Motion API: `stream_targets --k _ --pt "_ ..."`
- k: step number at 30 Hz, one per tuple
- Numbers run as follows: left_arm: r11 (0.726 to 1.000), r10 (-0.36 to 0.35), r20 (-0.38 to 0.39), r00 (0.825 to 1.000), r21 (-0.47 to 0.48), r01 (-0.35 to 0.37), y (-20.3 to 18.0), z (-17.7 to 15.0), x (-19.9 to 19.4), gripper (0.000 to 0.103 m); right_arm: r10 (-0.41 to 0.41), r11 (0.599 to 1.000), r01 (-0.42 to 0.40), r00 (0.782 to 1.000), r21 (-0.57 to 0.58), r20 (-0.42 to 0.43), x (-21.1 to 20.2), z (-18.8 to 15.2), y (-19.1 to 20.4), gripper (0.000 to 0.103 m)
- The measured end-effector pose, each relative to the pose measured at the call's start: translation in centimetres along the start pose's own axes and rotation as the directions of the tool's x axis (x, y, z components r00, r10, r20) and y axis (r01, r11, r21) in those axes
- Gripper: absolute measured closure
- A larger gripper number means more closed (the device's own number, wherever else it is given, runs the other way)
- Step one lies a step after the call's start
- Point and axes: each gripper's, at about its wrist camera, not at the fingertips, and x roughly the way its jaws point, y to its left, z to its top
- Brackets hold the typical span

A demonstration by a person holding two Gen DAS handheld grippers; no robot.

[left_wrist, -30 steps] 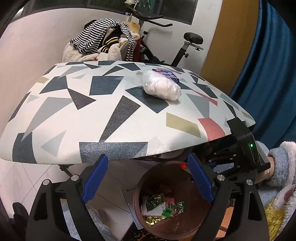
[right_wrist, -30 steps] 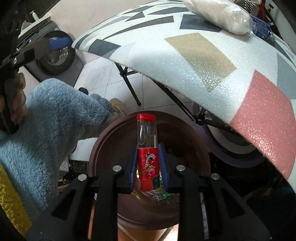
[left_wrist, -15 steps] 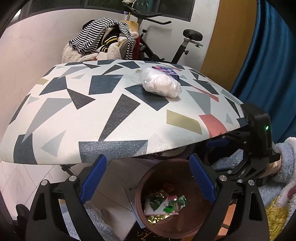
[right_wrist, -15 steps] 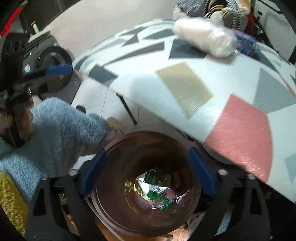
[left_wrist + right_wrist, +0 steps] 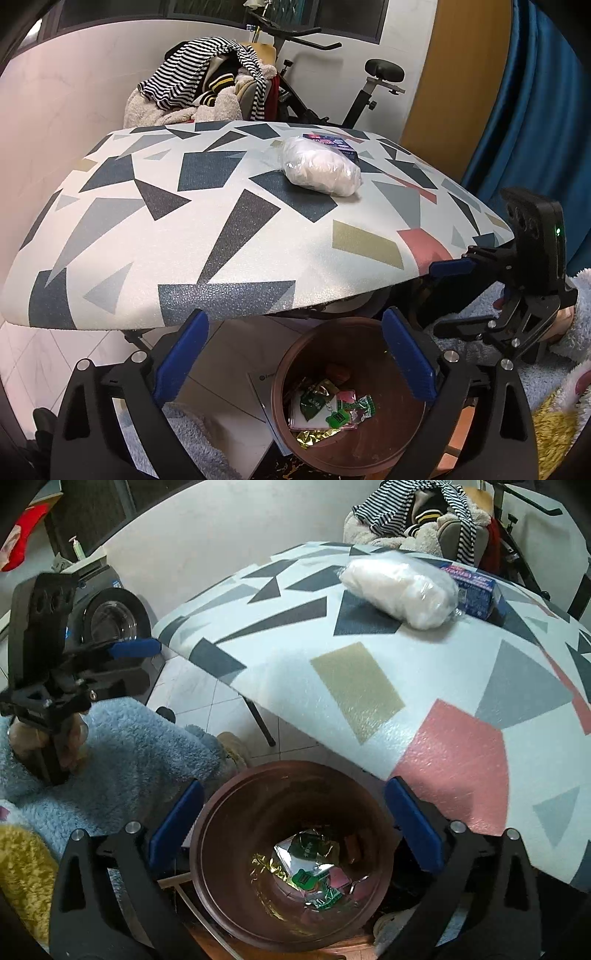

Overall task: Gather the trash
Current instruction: 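Raise both tools over the table and grasp the blue-and-white milk box with the right tool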

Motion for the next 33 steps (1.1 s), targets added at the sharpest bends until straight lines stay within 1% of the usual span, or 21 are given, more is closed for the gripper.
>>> stream_targets --k 4,8,15,20,22,24,27,28,30,31,33 --pt "1.000 -0.010 0.000 1.000 -0.002 0.010 0.2 0.3 0.0 0.006 -0.023 1.000 0.023 1.000 -0.015 0.013 -1.0 0.5 -0.3 0.006" --pt "1.000 -0.006 -0.005 1.000 0.001 0.006 0.1 0.6 0.0 0.006 -0.054 0.998 0.055 0.998 -0.016 0.025 -1.8 0.9 -1.0 0.006" --pt "1.000 0.021 0.000 1.000 0.017 -0.021 -0.1 1.8 0.5 0.006 -0.088 0.996 0.087 0.995 0.029 0.036 -2.8 1.6 -3.4 0.006" --pt "0.999 0.034 0.036 0.999 0.036 -0.035 -0.2 4.2 0.9 0.006 -0.149 0.989 0.148 0.988 0.023 0.045 -3.3 2.6 -4.8 0.006" --pt "0.998 0.034 0.045 0.998 0.044 -0.036 -0.2 5.4 1.2 0.006 -0.152 0.988 0.151 0.987 0.028 0.043 -3.3 3.1 -5.5 0.006" --pt "0.998 0.038 0.043 0.998 0.052 -0.040 -0.3 6.3 1.5 0.006 -0.149 0.988 0.147 0.988 0.042 0.046 -3.4 3.5 -6.4 0.006" --pt "0.999 0.014 0.028 1.000 0.047 -0.015 -0.2 8.0 2.2 0.006 -0.160 0.986 0.157 0.986 0.058 0.040 -3.4 4.6 -7.9 0.006" --pt "0.999 0.008 0.025 1.000 0.042 -0.009 -0.1 8.7 2.5 0.006 -0.161 0.986 0.160 0.987 0.052 0.027 -3.3 5.4 -8.7 0.006" --pt "0.999 0.010 0.017 1.000 0.040 -0.010 0.0 9.7 3.0 0.006 -0.193 0.981 0.192 0.981 0.032 0.026 -3.3 6.2 -9.2 0.006" --pt "0.999 0.010 0.012 1.000 0.039 -0.010 0.1 10.1 3.2 0.006 -0.226 0.974 0.225 0.974 0.013 0.029 -3.2 7.0 -9.6 0.006" --pt "0.999 0.020 0.005 1.000 0.034 -0.020 0.3 10.9 3.8 0.006 -0.260 0.965 0.260 0.965 0.004 0.039 -3.2 8.3 -10.7 0.006"
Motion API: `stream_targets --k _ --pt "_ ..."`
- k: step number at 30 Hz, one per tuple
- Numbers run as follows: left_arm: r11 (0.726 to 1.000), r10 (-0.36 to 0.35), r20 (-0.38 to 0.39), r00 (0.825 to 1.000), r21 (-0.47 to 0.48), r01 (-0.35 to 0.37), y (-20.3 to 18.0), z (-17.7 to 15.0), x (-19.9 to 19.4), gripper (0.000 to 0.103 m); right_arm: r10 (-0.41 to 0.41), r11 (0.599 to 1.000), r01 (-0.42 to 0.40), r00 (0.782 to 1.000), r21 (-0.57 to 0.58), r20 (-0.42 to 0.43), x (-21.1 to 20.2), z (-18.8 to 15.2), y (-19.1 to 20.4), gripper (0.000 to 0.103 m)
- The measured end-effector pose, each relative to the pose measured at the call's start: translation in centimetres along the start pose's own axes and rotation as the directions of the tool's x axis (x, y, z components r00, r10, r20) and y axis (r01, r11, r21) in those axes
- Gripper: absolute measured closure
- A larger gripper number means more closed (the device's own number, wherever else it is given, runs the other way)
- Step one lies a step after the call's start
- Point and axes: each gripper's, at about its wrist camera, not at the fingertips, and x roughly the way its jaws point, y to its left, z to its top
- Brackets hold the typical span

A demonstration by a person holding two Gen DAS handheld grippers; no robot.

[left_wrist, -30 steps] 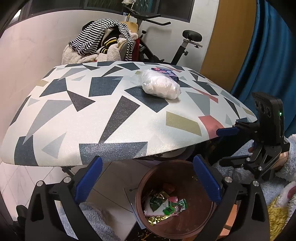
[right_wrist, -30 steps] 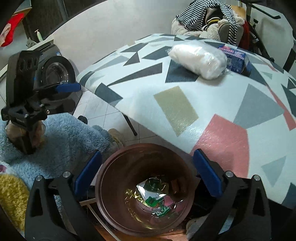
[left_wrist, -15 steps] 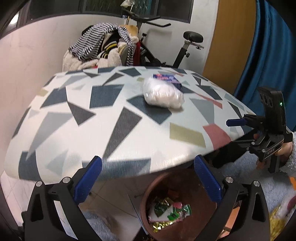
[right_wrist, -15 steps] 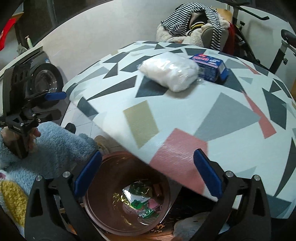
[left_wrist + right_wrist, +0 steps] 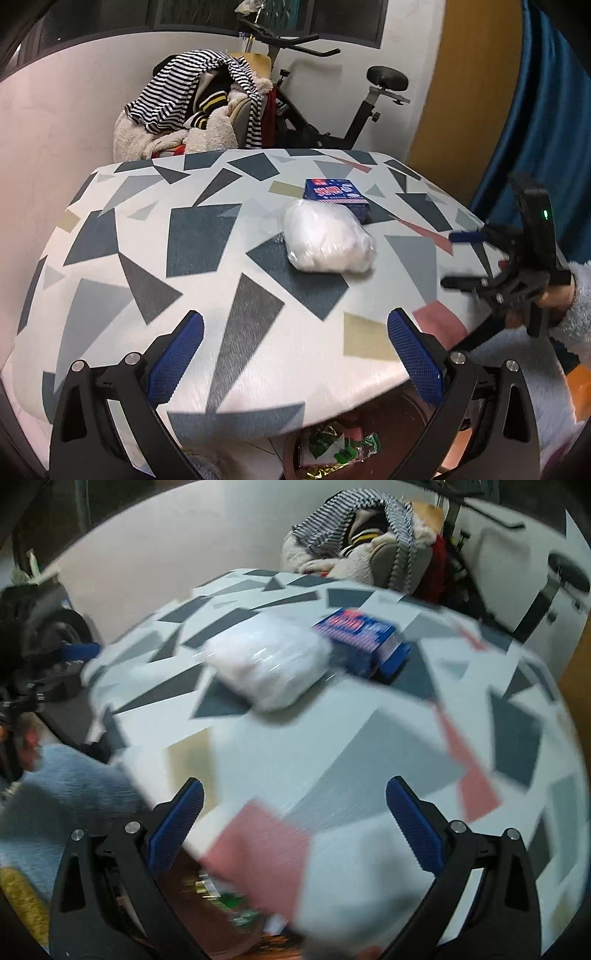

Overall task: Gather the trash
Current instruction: 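Raise both tools over the table and grasp the blue-and-white milk box with the right tool, then grasp the white plastic bag with the left tool while the right tool lifts the milk box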

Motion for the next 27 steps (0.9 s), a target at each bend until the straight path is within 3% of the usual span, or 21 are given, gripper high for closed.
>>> stream_targets --k 7,13,20,23,27 --pt "0.999 0.011 0.005 1.000 -0.042 -0.011 1.2 1.6 2.2 0.006 -0.029 0.988 0.027 1.000 0.151 0.012 3.8 6.8 -4.5 0.006" --pt "0.995 0.027 0.019 0.999 -0.094 -0.025 3.6 2.6 3.2 0.006 -0.056 0.959 0.060 0.998 0.277 -0.023 8.8 11.5 -5.5 0.006" --pt "0.989 0.034 0.009 0.999 -0.145 -0.033 6.1 2.5 4.0 0.006 -0.102 0.923 0.127 0.991 0.364 -0.087 13.4 14.6 -5.7 0.006" --pt "0.986 0.027 0.004 1.000 -0.163 -0.026 6.7 2.4 4.3 0.006 -0.147 0.904 0.200 0.975 0.378 -0.163 15.2 15.4 -5.8 0.006" --pt "0.980 0.002 -0.007 1.000 -0.200 -0.003 7.2 2.5 4.9 0.009 -0.154 0.895 0.236 0.960 0.378 -0.234 16.5 15.4 -5.9 0.009"
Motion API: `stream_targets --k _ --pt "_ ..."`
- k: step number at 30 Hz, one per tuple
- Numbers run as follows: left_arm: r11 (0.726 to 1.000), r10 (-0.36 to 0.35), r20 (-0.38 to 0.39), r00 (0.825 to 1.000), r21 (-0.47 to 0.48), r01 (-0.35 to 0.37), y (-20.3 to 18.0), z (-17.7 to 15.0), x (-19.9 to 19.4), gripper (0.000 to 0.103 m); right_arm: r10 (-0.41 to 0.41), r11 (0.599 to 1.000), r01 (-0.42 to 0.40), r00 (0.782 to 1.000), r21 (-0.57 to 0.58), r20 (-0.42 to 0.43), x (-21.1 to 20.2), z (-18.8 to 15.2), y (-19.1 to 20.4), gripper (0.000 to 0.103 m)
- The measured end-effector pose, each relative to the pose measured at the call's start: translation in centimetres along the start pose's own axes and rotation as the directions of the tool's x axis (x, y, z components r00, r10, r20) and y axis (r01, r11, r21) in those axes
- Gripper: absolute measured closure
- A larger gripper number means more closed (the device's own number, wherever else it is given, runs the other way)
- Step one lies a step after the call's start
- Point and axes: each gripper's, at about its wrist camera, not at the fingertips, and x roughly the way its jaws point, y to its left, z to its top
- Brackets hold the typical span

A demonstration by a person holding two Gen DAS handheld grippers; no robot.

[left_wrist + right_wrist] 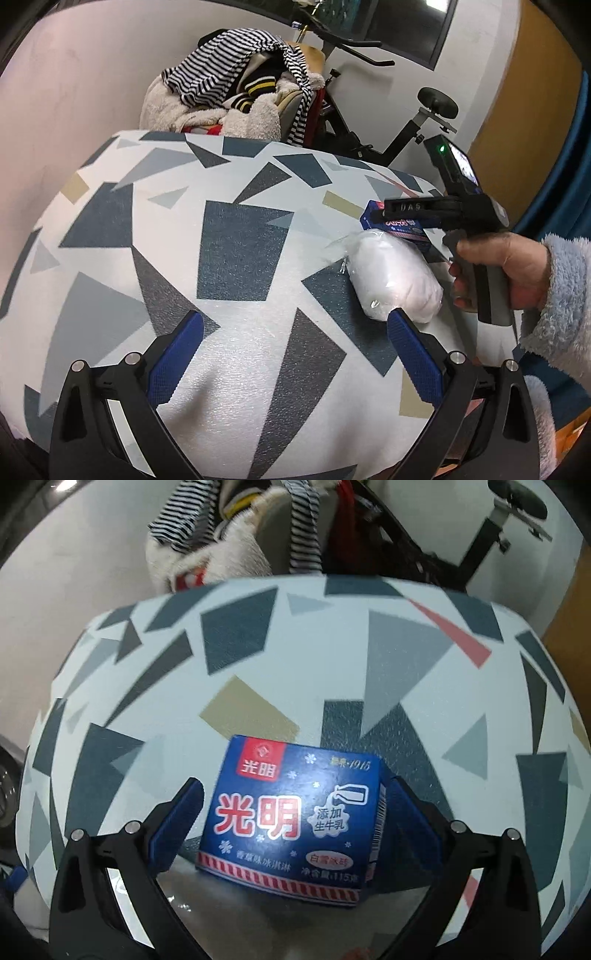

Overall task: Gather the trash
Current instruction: 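Grasp the white plastic bag with the left tool while the right tool lifts the milk box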

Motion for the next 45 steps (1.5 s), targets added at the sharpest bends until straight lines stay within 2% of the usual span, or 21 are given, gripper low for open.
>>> stream_targets --k 2,5,12,16,20,23,26,28,31,33,35,45 --pt "1.000 -0.020 -0.010 1.000 -0.011 0.020 -0.1 0.2 0.2 0.012 0.043 0.999 -0.043 0.999 -0.006 -0.005 -0.3 -0.1 -0.2 0.016" --pt "0.999 -0.047 -0.022 0.999 -0.016 0.047 -0.7 0.5 0.7 0.013 0.082 0.994 -0.080 0.996 -0.071 0.027 -1.7 -0.7 -0.5 0.017" --pt "0.987 -0.153 -0.094 0.984 -0.069 0.147 -2.8 1.3 3.9 0.014 0.101 0.983 -0.082 0.989 -0.165 0.111 -5.6 -2.8 -2.9 0.017" --pt "0.980 -0.189 -0.127 0.974 -0.088 0.178 -4.4 1.6 6.1 0.014 0.111 0.979 -0.078 0.979 -0.188 0.173 -7.8 -4.0 -4.3 0.017" --pt "0.957 -0.243 -0.145 0.959 -0.199 0.213 -4.5 2.2 8.5 0.014 0.126 0.979 -0.087 0.969 -0.186 0.210 -9.7 -5.7 -6.2 0.017" --pt "0.944 -0.266 -0.161 0.950 -0.245 0.223 -4.6 2.5 9.8 0.014 0.140 0.974 -0.094 0.965 -0.207 0.220 -10.7 -7.2 -6.8 0.017" --pt "0.940 -0.280 -0.185 0.942 -0.250 0.230 -5.0 2.5 10.8 0.023 0.142 0.963 -0.082 0.965 -0.258 0.221 -11.5 -8.9 -6.7 0.017" --pt "0.936 -0.296 -0.196 0.935 -0.253 0.243 -5.1 2.3 11.2 0.035 0.141 0.959 -0.078 0.965 -0.271 0.221 -11.8 -9.6 -6.7 0.017" --pt "0.932 -0.305 -0.185 0.934 -0.257 0.254 -5.1 2.2 11.0 0.048 0.152 0.958 -0.092 0.966 -0.270 0.210 -12.1 -11.3 -6.9 0.017" --pt "0.937 -0.301 -0.181 0.936 -0.240 0.255 -5.4 2.1 10.4 0.055 0.156 0.959 -0.097 0.966 -0.267 0.208 -12.3 -12.1 -6.8 0.017" --pt "0.947 -0.289 -0.181 0.940 -0.195 0.254 -5.8 2.1 9.5 0.057 0.166 0.957 -0.107 0.964 -0.269 0.207 -12.6 -12.9 -6.8 0.017" --pt "0.967 -0.254 -0.131 0.958 -0.025 0.252 -6.5 1.6 2.4 0.057 0.208 0.933 -0.128 0.955 -0.337 0.212 -14.6 -16.7 -5.7 0.017"
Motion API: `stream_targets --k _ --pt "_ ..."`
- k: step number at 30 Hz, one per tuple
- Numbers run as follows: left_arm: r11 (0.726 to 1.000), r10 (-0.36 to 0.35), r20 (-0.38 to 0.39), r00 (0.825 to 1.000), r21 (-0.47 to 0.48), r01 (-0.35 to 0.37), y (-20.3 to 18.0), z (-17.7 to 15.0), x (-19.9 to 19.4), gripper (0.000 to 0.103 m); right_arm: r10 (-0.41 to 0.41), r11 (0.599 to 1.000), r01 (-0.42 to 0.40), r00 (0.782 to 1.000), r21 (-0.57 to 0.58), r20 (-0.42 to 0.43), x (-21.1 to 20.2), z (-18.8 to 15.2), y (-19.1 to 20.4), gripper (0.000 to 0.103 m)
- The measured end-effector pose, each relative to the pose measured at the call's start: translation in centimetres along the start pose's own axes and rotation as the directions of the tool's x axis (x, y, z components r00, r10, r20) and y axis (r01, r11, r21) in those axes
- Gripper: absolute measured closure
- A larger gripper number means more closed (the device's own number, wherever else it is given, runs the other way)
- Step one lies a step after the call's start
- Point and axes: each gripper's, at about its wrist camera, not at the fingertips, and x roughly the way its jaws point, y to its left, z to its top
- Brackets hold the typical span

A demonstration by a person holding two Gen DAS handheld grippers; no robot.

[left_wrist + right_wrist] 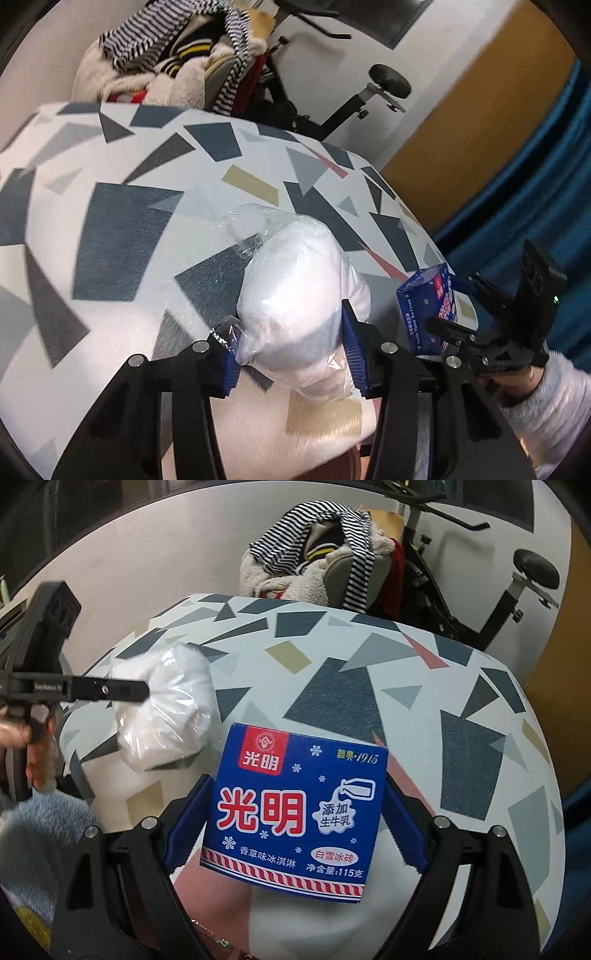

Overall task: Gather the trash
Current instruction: 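Grasp the white plastic bag with the left tool while the right tool lifts the milk box, then lower the milk box into the brown bin and open the right tool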

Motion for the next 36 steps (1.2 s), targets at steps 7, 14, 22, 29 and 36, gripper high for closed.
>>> stream_targets --k 7,14,22,29,36 --pt "0.999 0.017 0.010 1.000 0.046 -0.017 -0.9 -4.0 -4.5 0.057 0.044 0.999 -0.043 0.999 -0.026 0.004 -2.0 -1.5 2.3 0.017" --pt "0.997 0.016 0.024 1.000 0.073 -0.018 -1.4 -8.9 -8.8 0.057 0.134 0.986 -0.139 0.989 -0.091 -0.054 -3.9 -4.5 6.1 0.017" --pt "0.997 0.015 0.030 0.999 0.078 -0.018 -0.7 -12.9 -11.6 0.057 0.240 0.943 -0.277 0.950 -0.183 -0.201 -3.3 -8.5 11.7 0.017" --pt "0.998 0.004 0.033 0.999 0.067 -0.006 0.0 -14.5 -12.4 0.057 0.290 0.909 -0.367 0.899 -0.200 -0.328 -0.6 -10.6 15.0 0.017" --pt "0.998 0.001 0.015 1.000 0.067 -0.002 0.3 -15.4 -11.9 0.057 0.291 0.915 -0.370 0.882 -0.162 -0.370 2.3 -11.9 16.2 0.014"
